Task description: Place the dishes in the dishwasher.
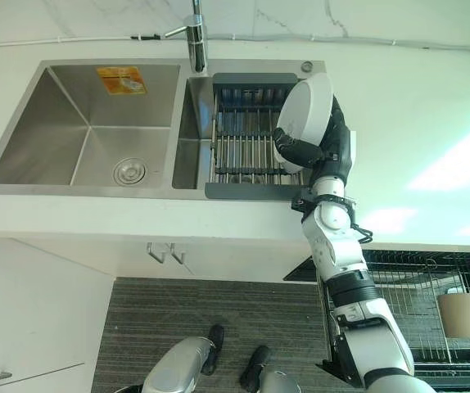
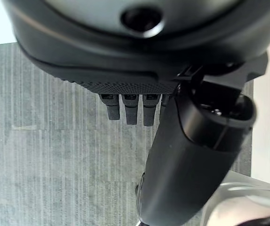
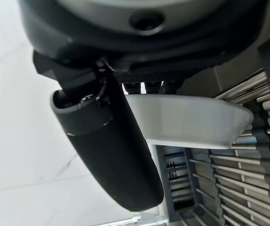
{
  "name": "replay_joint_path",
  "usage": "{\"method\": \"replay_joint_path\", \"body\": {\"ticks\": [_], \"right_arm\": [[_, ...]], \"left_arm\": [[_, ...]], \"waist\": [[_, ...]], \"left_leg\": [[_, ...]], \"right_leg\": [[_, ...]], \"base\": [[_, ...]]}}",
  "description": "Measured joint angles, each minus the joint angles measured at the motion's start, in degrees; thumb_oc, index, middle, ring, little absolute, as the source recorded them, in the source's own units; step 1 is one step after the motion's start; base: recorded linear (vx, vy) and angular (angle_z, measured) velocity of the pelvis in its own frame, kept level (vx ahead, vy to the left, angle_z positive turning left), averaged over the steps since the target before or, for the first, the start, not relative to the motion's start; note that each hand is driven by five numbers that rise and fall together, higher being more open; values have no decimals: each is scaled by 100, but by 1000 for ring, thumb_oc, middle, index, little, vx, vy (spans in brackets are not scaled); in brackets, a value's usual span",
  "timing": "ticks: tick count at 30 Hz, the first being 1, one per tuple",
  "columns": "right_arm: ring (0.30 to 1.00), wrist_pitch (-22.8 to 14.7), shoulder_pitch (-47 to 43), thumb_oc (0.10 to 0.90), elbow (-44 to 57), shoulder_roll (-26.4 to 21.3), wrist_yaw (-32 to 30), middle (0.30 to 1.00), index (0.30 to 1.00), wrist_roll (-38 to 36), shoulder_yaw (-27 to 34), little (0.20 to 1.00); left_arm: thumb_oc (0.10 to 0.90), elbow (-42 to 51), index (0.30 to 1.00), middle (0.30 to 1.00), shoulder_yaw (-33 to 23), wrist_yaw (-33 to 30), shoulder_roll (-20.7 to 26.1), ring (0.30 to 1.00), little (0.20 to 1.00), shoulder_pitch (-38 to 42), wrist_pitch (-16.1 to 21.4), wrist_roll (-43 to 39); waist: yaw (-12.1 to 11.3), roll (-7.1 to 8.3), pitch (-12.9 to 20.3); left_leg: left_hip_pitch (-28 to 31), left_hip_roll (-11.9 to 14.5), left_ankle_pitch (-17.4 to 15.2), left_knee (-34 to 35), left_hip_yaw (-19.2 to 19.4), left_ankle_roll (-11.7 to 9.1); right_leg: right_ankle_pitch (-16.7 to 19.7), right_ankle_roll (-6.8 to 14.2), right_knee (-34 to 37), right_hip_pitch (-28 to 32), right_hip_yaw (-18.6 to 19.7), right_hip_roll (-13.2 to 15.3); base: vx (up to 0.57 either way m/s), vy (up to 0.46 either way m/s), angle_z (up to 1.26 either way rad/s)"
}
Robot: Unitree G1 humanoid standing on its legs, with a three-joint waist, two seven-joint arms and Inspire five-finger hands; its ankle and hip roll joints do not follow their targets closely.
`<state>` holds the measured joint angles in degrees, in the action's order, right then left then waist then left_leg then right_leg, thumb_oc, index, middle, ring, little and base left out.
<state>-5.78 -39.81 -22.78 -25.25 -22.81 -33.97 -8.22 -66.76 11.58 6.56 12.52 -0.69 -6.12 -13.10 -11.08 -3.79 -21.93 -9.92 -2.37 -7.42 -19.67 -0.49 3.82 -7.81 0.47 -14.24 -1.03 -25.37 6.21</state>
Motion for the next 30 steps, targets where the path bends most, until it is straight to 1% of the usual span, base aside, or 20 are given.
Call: {"method": "replay_joint_path", "body": {"ticks": [1,4,7,9,10,12,14,17,22,30], "right_arm": [[300,3,-24,400,-28,0,-1,300,300,0,0,300],[300,2,-162,400,-55,-4,-4,300,300,8,0,300],[300,-13,-276,400,-72,-23,-185,300,300,79,-2,300],[300,-75,-364,400,-59,-19,-451,300,300,424,-7,300],[300,-75,-389,400,-63,-43,-687,300,300,807,-8,300],[300,-73,-387,400,-83,-46,-964,300,300,1039,-8,300],[300,-71,-387,400,-86,-48,-1201,300,300,1429,-8,300],[300,-71,-386,400,-90,-50,-1402,300,300,1603,-11,300],[300,-72,-381,400,-90,-51,-1530,300,300,1921,-25,300],[300,-80,-372,400,-88,-76,-1654,300,300,2730,-70,300]], "left_arm": [[800,-1,900,900,2,20,0,900,900,0,0,0],[800,1,900,900,9,35,0,900,900,10,0,0],[800,-7,900,900,10,37,0,900,900,10,2,0],[800,2,900,900,9,37,1,900,900,28,5,1],[800,6,900,900,10,36,1,900,900,28,5,5],[800,12,900,900,17,36,1,900,900,28,4,31],[800,30,900,900,8,34,5,900,900,31,9,41],[800,46,900,900,7,34,5,900,900,36,11,43],[800,50,900,900,6,32,5,900,900,54,22,53],[800,57,900,900,-22,28,5,900,900,58,22,237]], "waist": [[-6,-1,-2],[-4,-18,-140],[-14,-40,-217],[-28,-60,-272],[-27,-61,-280],[-21,-66,-297],[-28,-66,-298],[-21,-67,-298],[-17,-68,-298],[-16,-68,-298]], "left_leg": [[-3,-1,0,0,-4,0],[-8,-5,12,-3,-16,7],[-20,-21,20,-4,-46,10],[-30,-31,25,-5,-63,14],[-42,-51,32,-3,-101,19],[-44,-63,36,-5,-105,25],[-41,-66,40,-6,-105,30],[-31,-66,40,-2,-103,30],[11,-62,47,4,-103,24],[16,-62,78,3,-99,25]], "right_leg": [[0,0,1,0,-7,0],[2,2,-5,1,-17,2],[3,4,-4,1,-44,12],[4,5,0,0,-64,19],[3,5,4,-1,-82,28],[4,5,18,-2,-83,35],[5,7,29,-1,-83,36],[9,13,30,1,-80,35],[9,15,27,32,-75,32],[18,26,11,33,-73,40]], "base": [[0,0,0],[-1,5,1],[-7,8,6],[-14,3,7],[-9,-6,11],[-3,-6,4],[0,0,0],[0,0,0],[0,0,0],[0,0,0]]}}
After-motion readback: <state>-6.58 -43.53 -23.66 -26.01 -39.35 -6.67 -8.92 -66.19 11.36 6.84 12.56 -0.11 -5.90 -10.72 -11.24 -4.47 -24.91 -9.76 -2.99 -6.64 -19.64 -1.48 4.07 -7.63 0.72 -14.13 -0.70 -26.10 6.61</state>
